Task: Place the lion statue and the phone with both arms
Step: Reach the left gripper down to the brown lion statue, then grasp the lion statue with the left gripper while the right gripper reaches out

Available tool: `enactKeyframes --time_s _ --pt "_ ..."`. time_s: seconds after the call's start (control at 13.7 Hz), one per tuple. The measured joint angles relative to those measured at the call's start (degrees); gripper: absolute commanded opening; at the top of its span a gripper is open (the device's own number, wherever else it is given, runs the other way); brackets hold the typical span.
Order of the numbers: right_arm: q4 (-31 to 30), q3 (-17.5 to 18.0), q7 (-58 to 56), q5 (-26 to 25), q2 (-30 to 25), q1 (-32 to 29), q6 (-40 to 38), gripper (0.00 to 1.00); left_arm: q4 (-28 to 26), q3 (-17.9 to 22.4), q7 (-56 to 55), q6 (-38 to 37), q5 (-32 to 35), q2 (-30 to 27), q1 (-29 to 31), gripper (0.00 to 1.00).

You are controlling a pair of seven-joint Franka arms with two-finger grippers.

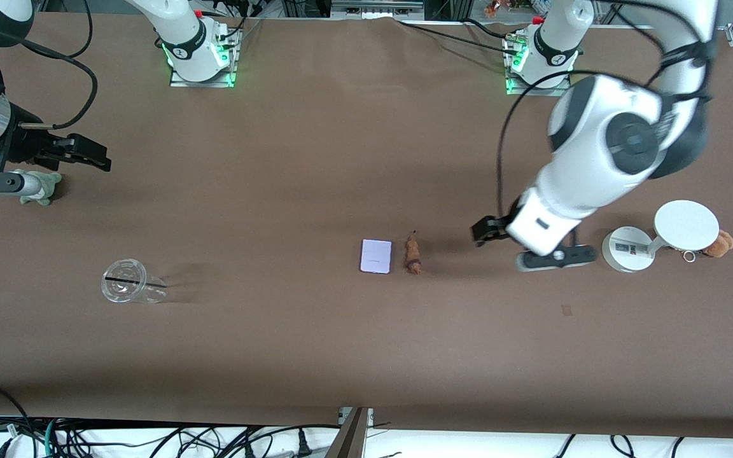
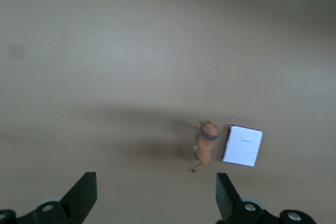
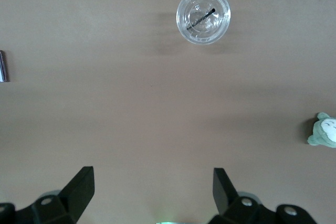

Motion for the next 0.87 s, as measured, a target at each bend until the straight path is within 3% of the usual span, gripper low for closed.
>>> enactKeyframes --time_s 0.58,0.87 --pt "-0.6 0.1 0.1 0.4 1.1 0.0 0.8 1.0 -1.3 0.1 -2.3 14.7 0.3 12.3 -7.4 1.0" --pt "-1.8 1.2 0.1 2.3 7.7 2.9 9.8 1.0 -6.0 0.1 -2.3 24.4 0.3 15.7 -9.2 1.0"
